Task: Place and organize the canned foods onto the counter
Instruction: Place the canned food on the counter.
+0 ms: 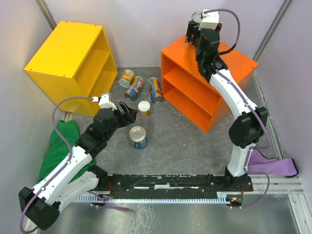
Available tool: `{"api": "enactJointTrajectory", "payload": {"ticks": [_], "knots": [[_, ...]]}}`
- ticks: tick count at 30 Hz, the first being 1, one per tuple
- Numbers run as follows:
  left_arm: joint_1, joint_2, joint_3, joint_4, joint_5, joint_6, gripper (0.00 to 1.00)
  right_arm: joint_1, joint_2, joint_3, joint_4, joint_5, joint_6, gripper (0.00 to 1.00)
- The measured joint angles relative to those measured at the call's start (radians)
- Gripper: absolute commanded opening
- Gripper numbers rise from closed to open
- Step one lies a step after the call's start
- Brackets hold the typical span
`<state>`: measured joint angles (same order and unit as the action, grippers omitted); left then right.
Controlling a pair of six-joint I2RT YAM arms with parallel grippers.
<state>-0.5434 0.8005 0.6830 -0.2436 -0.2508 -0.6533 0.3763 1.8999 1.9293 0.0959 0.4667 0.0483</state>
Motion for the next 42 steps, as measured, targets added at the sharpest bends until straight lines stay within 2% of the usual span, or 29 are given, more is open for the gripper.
{"api": "enactJointTrajectory", "payload": {"ticks": [4,8,11,18,29,35,42], "knots": [[0.003,-0.005,-0.003,-0.001,0.002,0.000,0.85,-0.002,-0.008,-0.015,0.008,-0.006,0.005,0.96],[0.005,-0.017,-0.003,-0.002,0.002,0.000,0.86,-0.005,-0.026,-0.041,-0.013,-0.021,0.045,1.00],[0.005,-0.029,-0.003,-0.004,0.003,-0.001,0.86,-0.004,-0.029,-0.070,-0.079,-0.021,0.070,0.99],[0.005,-0.055,-0.003,-0.013,0.018,-0.004,0.87,-0.005,-0.065,-0.107,-0.120,-0.022,0.086,0.99],[0.005,-0.111,-0.003,-0.074,0.024,-0.027,0.90,0.018,-0.229,-0.206,-0.230,-0.020,0.108,1.00],[0.005,-0.113,-0.003,-0.129,0.063,-0.053,0.91,0.129,-0.380,-0.266,-0.301,0.013,0.100,0.99],[0.005,-0.170,-0.003,-0.217,0.079,-0.122,0.90,0.386,-0.541,-0.298,-0.408,0.115,0.087,0.97]]}}
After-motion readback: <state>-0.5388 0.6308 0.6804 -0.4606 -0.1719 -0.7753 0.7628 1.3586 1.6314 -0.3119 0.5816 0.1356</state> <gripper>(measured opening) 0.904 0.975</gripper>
